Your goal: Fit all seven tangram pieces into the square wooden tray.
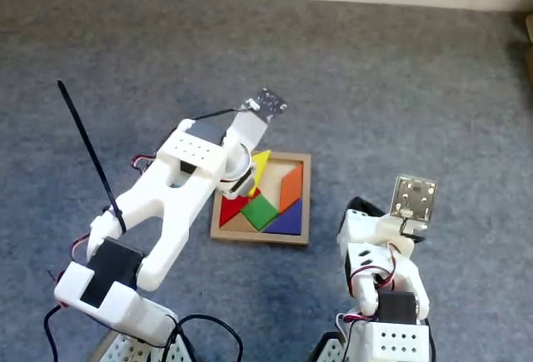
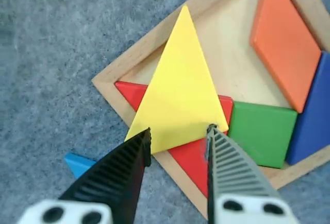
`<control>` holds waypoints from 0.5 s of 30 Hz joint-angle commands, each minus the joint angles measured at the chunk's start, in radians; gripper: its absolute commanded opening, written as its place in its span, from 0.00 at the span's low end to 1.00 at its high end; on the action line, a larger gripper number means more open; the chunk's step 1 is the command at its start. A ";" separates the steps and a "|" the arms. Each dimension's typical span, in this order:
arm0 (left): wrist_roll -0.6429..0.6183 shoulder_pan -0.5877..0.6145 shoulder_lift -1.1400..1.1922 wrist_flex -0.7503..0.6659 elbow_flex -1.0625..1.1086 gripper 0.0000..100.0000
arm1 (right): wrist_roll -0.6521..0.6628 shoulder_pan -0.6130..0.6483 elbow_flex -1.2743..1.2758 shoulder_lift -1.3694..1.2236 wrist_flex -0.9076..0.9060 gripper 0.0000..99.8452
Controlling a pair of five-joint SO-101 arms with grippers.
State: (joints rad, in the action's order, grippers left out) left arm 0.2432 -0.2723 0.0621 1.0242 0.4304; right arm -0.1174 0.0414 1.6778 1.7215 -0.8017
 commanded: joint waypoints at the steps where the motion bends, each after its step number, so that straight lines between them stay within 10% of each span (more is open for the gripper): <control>1: -0.005 -0.007 -0.047 0.003 -0.039 0.18 | -0.003 -0.010 0.148 -0.015 -0.002 0.00; 15: -0.008 0.053 -0.045 -0.003 -0.111 0.18 | -0.003 -0.010 0.148 -0.015 -0.002 0.00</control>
State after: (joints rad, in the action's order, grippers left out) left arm 0.2432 -0.2509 0.0468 1.0656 0.3521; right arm -0.1174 0.0414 1.6778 1.7215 -0.8017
